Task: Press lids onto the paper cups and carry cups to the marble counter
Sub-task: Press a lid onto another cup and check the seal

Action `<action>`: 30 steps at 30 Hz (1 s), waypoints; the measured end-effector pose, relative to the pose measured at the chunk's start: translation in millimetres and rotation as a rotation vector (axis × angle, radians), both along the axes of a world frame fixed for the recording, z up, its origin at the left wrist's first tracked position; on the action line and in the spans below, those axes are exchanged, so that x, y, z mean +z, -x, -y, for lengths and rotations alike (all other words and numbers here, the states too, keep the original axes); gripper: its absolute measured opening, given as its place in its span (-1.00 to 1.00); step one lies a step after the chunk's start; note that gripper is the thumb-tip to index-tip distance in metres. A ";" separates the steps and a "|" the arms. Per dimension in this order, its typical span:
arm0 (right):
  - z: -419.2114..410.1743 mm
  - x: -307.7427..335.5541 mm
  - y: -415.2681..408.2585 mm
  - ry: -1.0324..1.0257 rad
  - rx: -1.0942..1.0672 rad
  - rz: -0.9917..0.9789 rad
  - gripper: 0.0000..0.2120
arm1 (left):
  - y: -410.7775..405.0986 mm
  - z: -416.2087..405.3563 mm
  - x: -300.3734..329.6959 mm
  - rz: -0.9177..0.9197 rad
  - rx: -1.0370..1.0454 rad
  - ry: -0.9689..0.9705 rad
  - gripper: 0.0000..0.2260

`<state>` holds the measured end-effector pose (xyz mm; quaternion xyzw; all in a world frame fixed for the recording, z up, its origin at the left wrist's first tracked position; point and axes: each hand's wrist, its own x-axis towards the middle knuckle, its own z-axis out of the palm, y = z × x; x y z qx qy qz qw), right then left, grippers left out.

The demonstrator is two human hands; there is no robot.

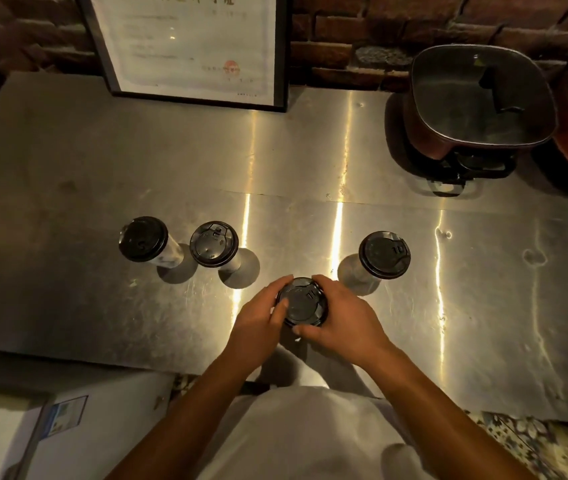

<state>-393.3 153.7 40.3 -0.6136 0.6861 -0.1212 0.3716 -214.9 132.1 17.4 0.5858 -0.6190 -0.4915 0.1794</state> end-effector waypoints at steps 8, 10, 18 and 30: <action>6.9 0.8 12.9 -0.136 -0.056 0.313 -0.48 | 12.7 -22.9 -6.0 0.016 0.038 0.075 -0.63; 14.4 0.7 10.3 -0.113 -0.054 0.277 -0.59 | 18.4 -26.4 -1.2 -0.050 0.065 0.040 -0.64; -2.7 -27.8 -22.8 -0.032 -0.201 0.300 -0.63 | -0.1 -26.8 -3.6 -0.075 0.085 -0.094 -0.58; 9.8 -24.5 -57.1 0.033 -0.504 0.228 -0.61 | -16.6 -4.4 -0.6 0.057 -0.213 -0.026 -0.63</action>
